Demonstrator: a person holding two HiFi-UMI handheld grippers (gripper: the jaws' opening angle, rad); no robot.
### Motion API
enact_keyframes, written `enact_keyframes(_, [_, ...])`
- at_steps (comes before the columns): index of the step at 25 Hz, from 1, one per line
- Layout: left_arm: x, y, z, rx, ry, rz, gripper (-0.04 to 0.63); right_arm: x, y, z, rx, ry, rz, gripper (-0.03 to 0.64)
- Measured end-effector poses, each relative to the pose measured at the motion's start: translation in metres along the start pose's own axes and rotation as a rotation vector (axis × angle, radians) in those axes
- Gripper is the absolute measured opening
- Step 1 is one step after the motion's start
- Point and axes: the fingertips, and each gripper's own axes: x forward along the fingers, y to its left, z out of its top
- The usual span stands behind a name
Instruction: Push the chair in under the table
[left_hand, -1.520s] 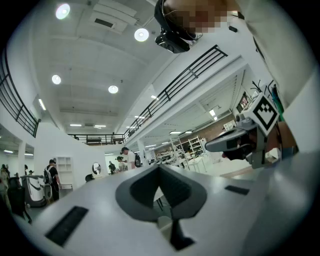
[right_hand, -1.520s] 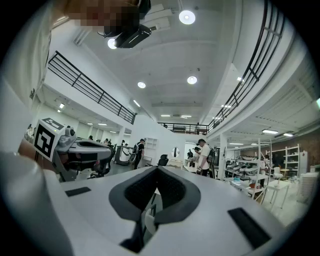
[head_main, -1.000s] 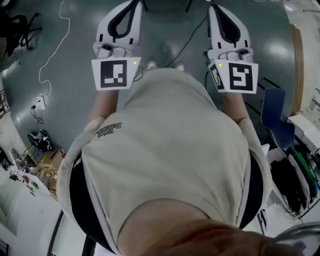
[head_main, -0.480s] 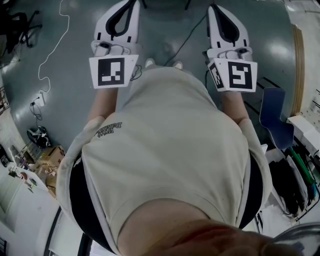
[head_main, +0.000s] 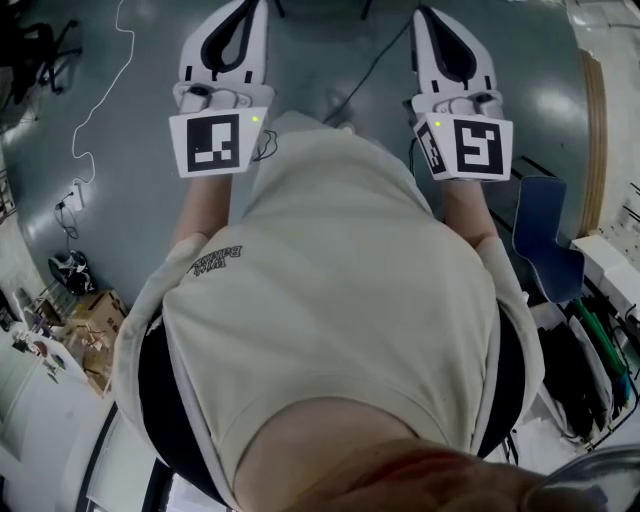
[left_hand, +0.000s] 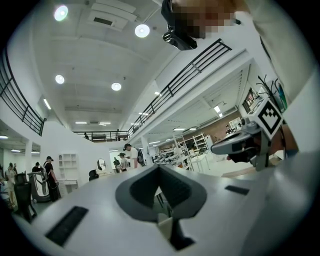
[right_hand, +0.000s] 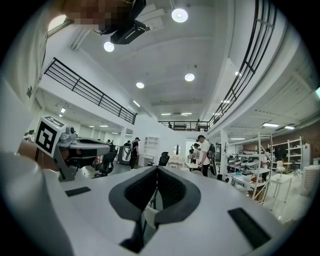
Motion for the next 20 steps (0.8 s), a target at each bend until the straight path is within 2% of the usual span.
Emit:
enact_keyframes(7, [0.001,-0.025,0.000,0.030,0.006,0.012,0.011,-0.021,-0.020,-0.018,0.018,0.008,0.001,0.009])
enact_keyframes(20, [0.032,-0.040,-0.026,0.015,0.002,-0.005,0.011,-0.007,-0.048,-0.050,0.010,0.029,-0.016,0.009])
